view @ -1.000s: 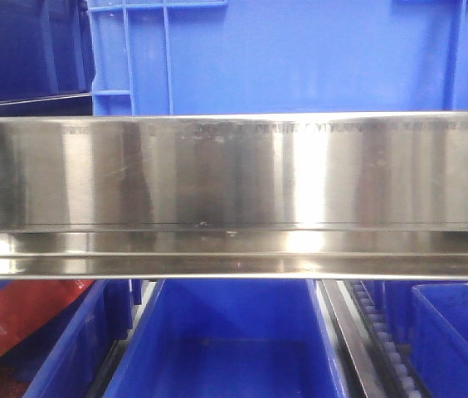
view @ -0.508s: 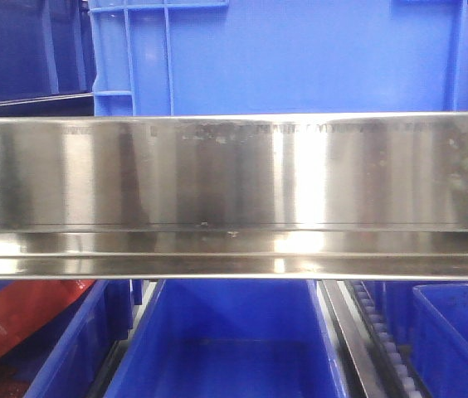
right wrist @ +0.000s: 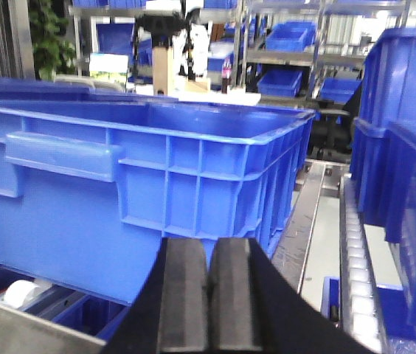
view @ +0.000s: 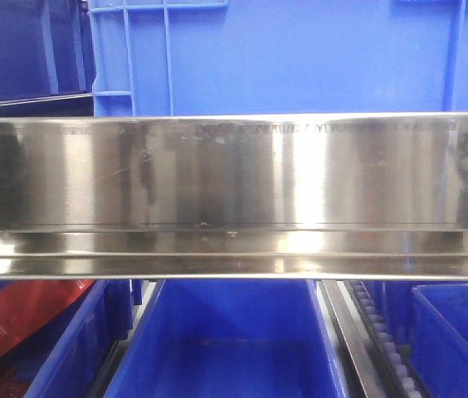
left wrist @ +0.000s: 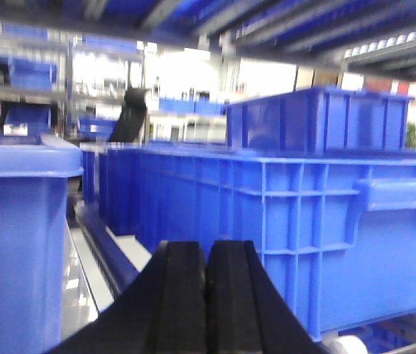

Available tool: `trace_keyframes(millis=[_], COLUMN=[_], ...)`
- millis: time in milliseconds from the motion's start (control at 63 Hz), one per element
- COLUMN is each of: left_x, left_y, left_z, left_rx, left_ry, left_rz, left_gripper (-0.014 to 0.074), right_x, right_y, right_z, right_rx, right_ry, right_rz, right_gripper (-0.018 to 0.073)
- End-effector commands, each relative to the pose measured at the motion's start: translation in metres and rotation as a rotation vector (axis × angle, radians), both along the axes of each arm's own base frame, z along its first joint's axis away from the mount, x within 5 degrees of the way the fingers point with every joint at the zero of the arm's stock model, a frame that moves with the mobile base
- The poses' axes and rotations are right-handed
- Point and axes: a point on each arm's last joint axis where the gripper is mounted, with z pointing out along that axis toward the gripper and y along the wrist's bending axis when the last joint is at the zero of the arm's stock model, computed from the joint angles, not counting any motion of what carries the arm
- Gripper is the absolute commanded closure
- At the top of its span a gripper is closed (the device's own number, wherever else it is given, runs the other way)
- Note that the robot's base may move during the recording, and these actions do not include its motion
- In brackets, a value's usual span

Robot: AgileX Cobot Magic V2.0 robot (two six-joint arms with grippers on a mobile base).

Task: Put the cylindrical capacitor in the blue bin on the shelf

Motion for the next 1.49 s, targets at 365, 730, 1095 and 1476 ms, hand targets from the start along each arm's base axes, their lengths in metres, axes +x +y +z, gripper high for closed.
trace_keyframes(millis=[365,730,1095,1476], left_x=[-0.005,-0.005,-0.005,-0.005], left_y=[0.002,0.002,0.002,0.002], left_z=[-0.006,-0.006,-0.006,-0.006], left_rx=[-0.002,-0.002,-0.002,-0.002], left_ry=[0.007,0.007,0.007,0.007], left_rz=[0.001,0.001,0.001,0.001], left_gripper=[0.0707,0.0707,0.0707,0.0707], right_x=[-0.007,0.01,0.036,0.038], right_y=[-0.002,-0.007,-0.009,-0.013], right_z=[-0.002,-0.023,-0.093,-0.103], right_rx=[0.001,-0.238,0.023,0.039], right_ry=[-0.021,-0.137,-0.031,-0.022], right_rz=[0.002,-0.15,-0.371,-0.438], right_gripper=[0.0727,0.0727,0.0727,0.0727])
